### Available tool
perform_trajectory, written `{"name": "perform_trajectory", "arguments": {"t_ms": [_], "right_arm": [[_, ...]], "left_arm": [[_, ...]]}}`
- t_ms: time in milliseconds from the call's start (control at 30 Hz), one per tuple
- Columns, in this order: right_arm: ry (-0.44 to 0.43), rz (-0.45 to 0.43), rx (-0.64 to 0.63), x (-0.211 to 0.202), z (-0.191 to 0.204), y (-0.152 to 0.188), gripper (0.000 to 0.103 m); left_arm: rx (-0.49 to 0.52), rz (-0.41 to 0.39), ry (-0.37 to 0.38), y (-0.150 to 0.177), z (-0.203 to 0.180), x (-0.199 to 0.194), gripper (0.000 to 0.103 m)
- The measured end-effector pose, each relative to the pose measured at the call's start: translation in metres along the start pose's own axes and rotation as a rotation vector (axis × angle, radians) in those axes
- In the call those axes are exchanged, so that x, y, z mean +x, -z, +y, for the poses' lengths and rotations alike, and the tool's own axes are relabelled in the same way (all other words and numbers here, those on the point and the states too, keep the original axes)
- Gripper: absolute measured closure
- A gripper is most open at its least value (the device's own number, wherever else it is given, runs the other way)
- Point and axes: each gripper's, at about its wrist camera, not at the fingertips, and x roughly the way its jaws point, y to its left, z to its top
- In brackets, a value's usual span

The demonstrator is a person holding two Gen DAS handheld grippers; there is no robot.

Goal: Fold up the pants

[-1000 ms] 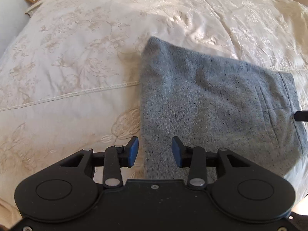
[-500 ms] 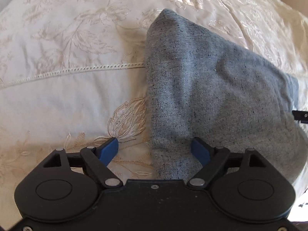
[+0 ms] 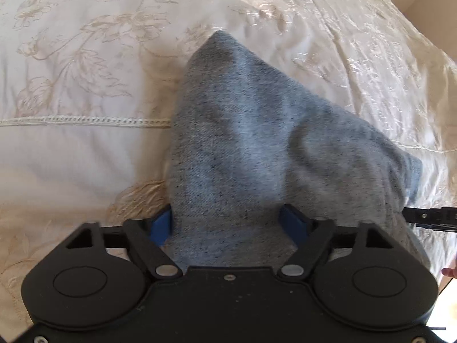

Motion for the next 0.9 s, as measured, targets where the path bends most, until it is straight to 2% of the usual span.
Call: {"name": "perform_trajectory", "arguments": {"t_ms": [33, 67, 100, 133, 200, 333, 400, 533, 600, 767, 800, 833, 900], "right_arm": [[0.004, -0.008, -0.020, -0.002, 0.004, 0.001, 0.063], [-0.003, -0.021, -0.045, -0.006, 0.011, 0.004, 0.073], [0.023, -0.038, -0.075, -0.010, 0.018, 0.007, 0.079], [0.054, -0.059, -0.123, -0.015, 0.029, 0.011, 0.086], [0.086, -0.104, -0.187, -0.027, 0.044, 0.019, 0.088], [0.070, -0.176, -0.188, -0.056, 0.055, 0.025, 0.090], [0.069, -0.200, -0.222, -0.070, 0.063, 0.025, 0.090], [0.075, -0.254, -0.288, -0.089, 0.088, 0.015, 0.090], [0.066, -0.286, -0.309, -0.095, 0.100, 0.005, 0.090], [0.015, -0.323, -0.338, -0.089, 0.143, -0.045, 0.091], [0.045, -0.340, -0.353, -0.080, 0.154, -0.055, 0.090], [0.090, -0.355, -0.367, -0.070, 0.161, -0.065, 0.085], [0.222, -0.343, -0.360, -0.045, 0.168, -0.087, 0.080]], "left_arm": [[-0.004, 0.002, 0.004, -0.001, -0.001, -0.002, 0.043], [-0.008, -0.003, -0.007, -0.001, -0.004, -0.006, 0.055], [-0.006, -0.013, -0.026, -0.001, -0.006, -0.012, 0.072], [0.002, -0.025, -0.052, 0.000, -0.010, -0.017, 0.077], [0.017, -0.056, -0.088, 0.003, -0.017, -0.031, 0.087], [0.032, -0.120, -0.127, 0.005, -0.027, -0.062, 0.090], [0.027, -0.149, -0.114, 0.004, -0.030, -0.077, 0.092], [0.058, -0.232, -0.142, -0.010, -0.040, -0.105, 0.094], [0.061, -0.296, -0.150, -0.022, -0.038, -0.123, 0.103], [0.092, -0.412, -0.167, -0.080, -0.030, -0.144, 0.103], [0.099, -0.421, -0.194, -0.091, -0.028, -0.142, 0.102], [0.103, -0.419, -0.222, -0.101, -0.025, -0.139, 0.102], [0.072, -0.405, -0.247, -0.116, -0.019, -0.136, 0.101]]}}
